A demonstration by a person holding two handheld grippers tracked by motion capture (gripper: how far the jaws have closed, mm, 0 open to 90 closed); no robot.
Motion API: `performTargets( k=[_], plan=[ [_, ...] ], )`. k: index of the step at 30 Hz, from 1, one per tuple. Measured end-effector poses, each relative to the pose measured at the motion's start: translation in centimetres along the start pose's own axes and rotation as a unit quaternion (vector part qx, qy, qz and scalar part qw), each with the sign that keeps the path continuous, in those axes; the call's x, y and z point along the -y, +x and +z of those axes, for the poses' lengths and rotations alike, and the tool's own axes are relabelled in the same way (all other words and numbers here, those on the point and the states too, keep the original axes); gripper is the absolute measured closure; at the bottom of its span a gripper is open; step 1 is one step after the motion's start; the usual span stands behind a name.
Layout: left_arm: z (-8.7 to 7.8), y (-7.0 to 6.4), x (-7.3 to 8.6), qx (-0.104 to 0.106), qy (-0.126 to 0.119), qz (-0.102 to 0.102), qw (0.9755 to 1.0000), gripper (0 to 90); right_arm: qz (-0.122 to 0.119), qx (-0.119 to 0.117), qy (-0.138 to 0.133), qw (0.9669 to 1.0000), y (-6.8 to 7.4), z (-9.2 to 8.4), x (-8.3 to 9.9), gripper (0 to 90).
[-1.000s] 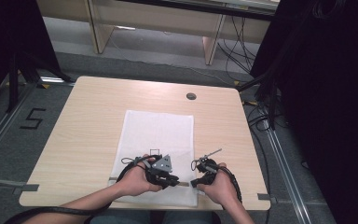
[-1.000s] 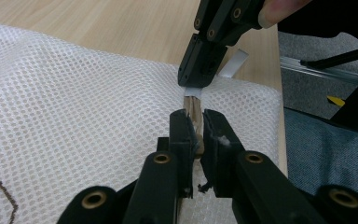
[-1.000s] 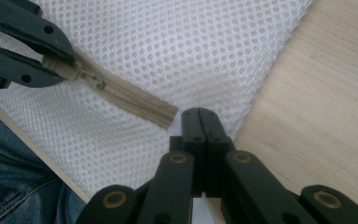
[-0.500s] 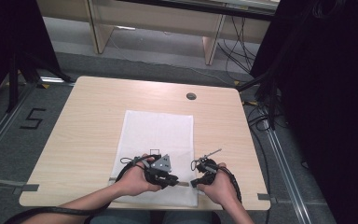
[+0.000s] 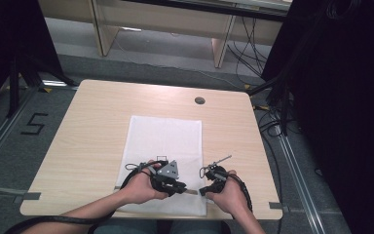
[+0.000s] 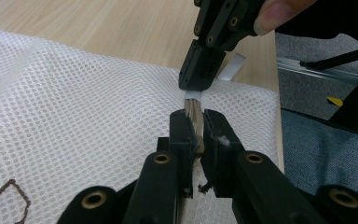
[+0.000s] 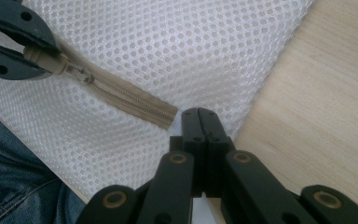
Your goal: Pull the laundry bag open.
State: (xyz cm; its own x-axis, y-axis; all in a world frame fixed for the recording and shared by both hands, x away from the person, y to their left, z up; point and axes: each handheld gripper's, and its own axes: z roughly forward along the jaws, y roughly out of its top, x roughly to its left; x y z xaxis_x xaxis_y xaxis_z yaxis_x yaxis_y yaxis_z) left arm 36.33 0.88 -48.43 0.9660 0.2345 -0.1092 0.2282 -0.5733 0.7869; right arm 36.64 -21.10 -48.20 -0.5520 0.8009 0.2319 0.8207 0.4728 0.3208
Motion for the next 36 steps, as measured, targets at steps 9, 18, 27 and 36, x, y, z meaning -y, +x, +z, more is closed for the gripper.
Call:
performTargets(
  k=[9, 18, 27, 36],
  plan=[
    [-0.27, -0.02, 0.00, -0.001, 0.006, -0.001, 1.0000, 81.6, 0.000, 0.000, 0.001, 1.0000, -0.01, -0.01, -0.01, 90.0],
    [-0.43, 0.01, -0.05, -0.001, 0.002, -0.002, 1.0000, 81.6, 0.002, 0.001, 0.000, 1.0000, 0.01, 0.00, -0.01, 90.0],
    [-0.54, -0.04, -0.14, -0.002, 0.003, 0.001, 1.0000, 81.6, 0.003, -0.001, -0.005, 1.0000, 0.01, 0.08, 0.03, 90.0],
    [-0.74, -0.05, -0.13, -0.002, -0.001, 0.000, 1.0000, 81.6, 0.003, -0.001, -0.005, 1.0000, -0.02, 0.09, 0.03, 90.0]
  ],
)
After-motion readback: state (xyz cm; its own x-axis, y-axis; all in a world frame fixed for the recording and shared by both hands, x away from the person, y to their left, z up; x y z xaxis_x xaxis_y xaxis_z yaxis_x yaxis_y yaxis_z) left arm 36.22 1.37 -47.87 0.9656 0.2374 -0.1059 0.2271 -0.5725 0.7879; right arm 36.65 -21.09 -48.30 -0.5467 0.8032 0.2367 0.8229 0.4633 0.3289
